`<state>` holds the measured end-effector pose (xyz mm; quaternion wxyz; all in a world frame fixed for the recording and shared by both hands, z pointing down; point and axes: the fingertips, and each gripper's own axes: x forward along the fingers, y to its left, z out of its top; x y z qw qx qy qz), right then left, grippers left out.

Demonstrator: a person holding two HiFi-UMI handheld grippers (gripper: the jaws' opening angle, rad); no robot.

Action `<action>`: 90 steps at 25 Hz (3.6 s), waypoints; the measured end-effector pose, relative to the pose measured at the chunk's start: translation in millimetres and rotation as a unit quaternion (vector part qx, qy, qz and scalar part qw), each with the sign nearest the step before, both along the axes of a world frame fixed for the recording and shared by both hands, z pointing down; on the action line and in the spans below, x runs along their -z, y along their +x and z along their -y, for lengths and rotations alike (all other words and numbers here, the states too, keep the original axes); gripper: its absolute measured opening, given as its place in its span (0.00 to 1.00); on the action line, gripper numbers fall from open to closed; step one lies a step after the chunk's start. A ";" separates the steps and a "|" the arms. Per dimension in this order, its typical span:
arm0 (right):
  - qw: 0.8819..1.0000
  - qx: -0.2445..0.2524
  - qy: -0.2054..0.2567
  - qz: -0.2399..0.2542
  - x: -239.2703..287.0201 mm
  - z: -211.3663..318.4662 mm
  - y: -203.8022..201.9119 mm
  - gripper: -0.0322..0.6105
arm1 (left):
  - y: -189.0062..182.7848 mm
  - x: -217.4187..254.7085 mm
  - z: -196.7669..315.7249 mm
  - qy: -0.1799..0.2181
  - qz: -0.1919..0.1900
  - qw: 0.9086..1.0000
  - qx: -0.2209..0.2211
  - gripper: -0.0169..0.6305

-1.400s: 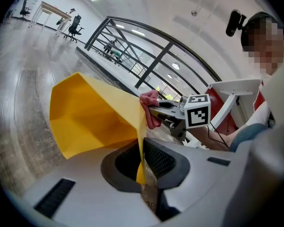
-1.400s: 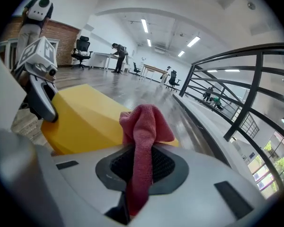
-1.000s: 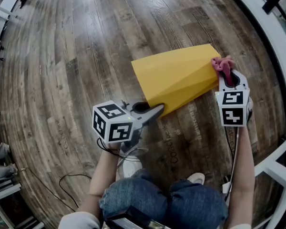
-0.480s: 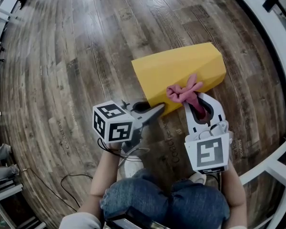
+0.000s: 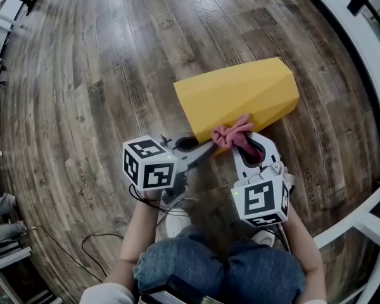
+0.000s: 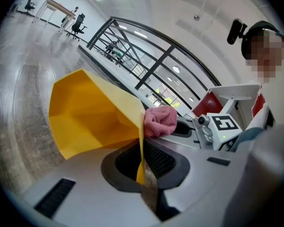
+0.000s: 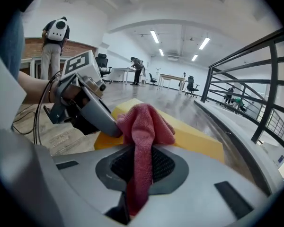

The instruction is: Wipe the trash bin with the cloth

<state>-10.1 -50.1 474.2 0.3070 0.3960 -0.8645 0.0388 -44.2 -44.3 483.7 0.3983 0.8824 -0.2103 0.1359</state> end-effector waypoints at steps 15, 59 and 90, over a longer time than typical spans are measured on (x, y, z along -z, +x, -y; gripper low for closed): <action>0.983 -0.168 0.015 -0.074 -27.3 69.9 139.0 0.13 | -0.8 0.0 -1.3 -0.001 -0.001 1.000 -0.007 0.05; 0.998 0.024 0.055 -0.020 23.0 -0.8 -3.3 0.13 | 16.0 13.9 -9.8 0.061 0.003 0.998 -0.002 0.05; 0.976 -0.201 0.017 -0.079 -31.4 110.9 156.8 0.13 | 15.5 -15.8 -31.6 0.105 0.083 0.990 -0.035 0.10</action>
